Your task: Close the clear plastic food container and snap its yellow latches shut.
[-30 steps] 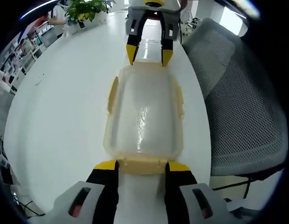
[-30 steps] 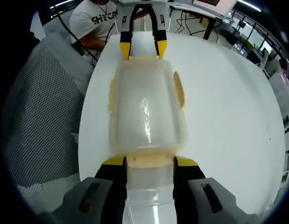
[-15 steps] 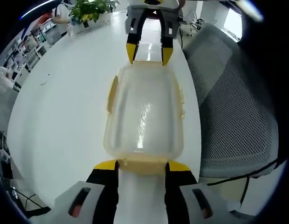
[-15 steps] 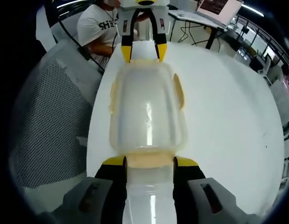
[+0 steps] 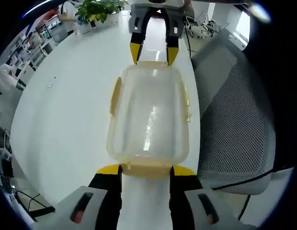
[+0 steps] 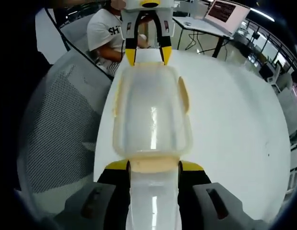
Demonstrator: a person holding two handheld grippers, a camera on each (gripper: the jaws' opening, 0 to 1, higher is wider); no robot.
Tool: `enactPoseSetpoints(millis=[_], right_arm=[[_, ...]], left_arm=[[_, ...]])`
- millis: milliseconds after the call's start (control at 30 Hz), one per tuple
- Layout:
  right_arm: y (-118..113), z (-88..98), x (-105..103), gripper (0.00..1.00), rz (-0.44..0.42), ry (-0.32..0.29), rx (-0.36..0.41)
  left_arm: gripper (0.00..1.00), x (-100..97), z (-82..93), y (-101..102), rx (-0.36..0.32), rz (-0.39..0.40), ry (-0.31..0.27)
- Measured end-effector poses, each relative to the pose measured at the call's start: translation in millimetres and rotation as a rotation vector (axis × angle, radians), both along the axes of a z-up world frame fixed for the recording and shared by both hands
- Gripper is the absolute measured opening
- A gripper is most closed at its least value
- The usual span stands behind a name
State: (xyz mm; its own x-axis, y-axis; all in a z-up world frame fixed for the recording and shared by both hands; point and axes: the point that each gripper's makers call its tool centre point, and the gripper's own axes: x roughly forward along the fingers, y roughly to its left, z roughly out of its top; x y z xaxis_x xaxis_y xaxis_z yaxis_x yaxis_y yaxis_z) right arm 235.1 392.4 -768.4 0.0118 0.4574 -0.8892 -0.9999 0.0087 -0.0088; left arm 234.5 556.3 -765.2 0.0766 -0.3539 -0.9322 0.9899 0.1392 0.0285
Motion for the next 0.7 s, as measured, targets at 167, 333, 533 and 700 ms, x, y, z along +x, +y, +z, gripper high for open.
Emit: enactPoseSetpoints(millis=[167, 333, 533, 700], right_arm=[[-4, 2.0, 0, 0.35, 0.001, -0.009, 0.005], [-7, 3.5, 0, 0.35, 0.001, -0.019, 0.01], [-14, 5.2, 0, 0.35, 0.007, -0.026, 0.013], [-28, 4.4, 3, 0.35, 0.004, -0.03, 0.005]], left_arm=[[0.33, -0.1, 2.7, -4, 0.013, 0.011, -0.011], [0.33, -0.1, 4.2, -5, 0.019, 0.014, -0.028], [0.33, -1.4, 5.2, -12, 0.005, 0.028, -0.015], [0.33, -0.8, 5.1, -27, -0.001, 0.032, -0.017]])
